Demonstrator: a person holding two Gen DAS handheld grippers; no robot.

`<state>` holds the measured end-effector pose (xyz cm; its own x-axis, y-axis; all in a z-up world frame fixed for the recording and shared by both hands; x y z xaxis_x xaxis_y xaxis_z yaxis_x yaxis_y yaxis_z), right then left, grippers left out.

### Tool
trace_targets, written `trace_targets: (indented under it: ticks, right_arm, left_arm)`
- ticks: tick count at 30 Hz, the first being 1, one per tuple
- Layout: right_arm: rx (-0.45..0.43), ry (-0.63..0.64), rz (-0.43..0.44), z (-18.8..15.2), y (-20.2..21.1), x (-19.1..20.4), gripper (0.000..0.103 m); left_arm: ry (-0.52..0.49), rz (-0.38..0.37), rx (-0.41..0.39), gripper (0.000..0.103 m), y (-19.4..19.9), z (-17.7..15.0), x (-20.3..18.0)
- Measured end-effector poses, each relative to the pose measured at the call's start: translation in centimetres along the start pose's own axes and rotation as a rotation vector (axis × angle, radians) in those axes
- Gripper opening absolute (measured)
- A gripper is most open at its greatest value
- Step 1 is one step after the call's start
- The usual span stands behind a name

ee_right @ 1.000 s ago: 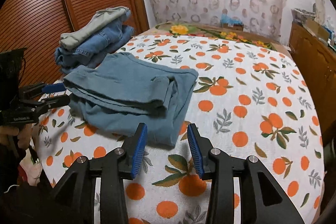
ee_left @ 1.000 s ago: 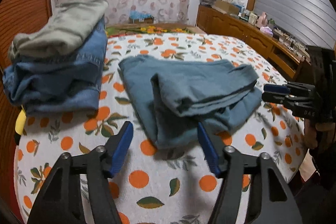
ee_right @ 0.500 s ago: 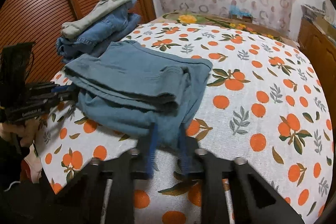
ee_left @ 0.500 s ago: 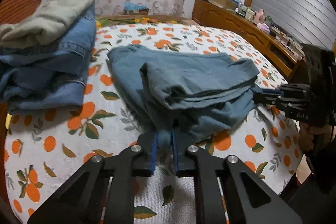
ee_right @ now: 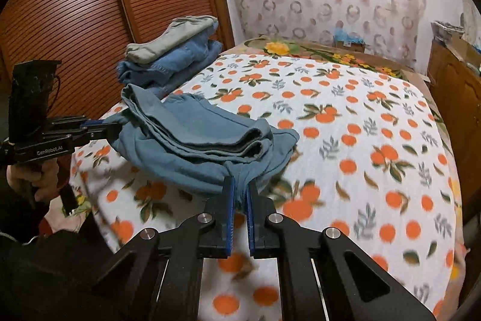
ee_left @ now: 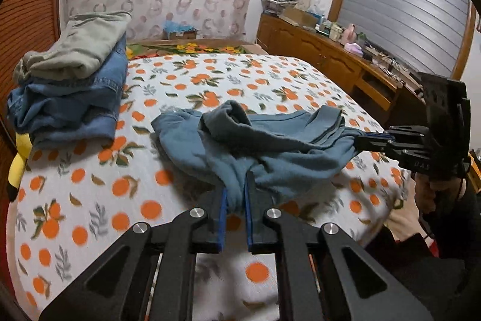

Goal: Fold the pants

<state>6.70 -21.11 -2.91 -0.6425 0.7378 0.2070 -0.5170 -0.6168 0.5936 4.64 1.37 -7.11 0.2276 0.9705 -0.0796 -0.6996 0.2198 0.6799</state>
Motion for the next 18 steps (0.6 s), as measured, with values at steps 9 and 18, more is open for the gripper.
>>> trace_targets:
  ticks: [9, 18]
  right_arm:
    - [0.031, -0.033, 0.024, -2.5, 1.3, 0.8, 0.007]
    - [0.032, -0.017, -0.007, -1.8, 1.5, 1.8, 0.016]
  left_arm:
    - [-0.051, 0.050, 0.066, 0.012, -0.5, -2.3, -0.8]
    - [-0.061, 0.069, 0.055, 0.046, -0.7, -2.1, -0.7]
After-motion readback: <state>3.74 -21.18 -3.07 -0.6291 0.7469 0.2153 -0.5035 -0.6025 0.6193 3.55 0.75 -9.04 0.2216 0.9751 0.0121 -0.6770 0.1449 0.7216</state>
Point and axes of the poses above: each gripper's, at about its wrist camera, not at the fingertips, and y roughly against the way its jaws point, x to its left, z to its top, the point moved 3 cm from there along -y, roughly the way its jaws point, and after that the axes turned 9 degrees about z, right-handed, at the moved point
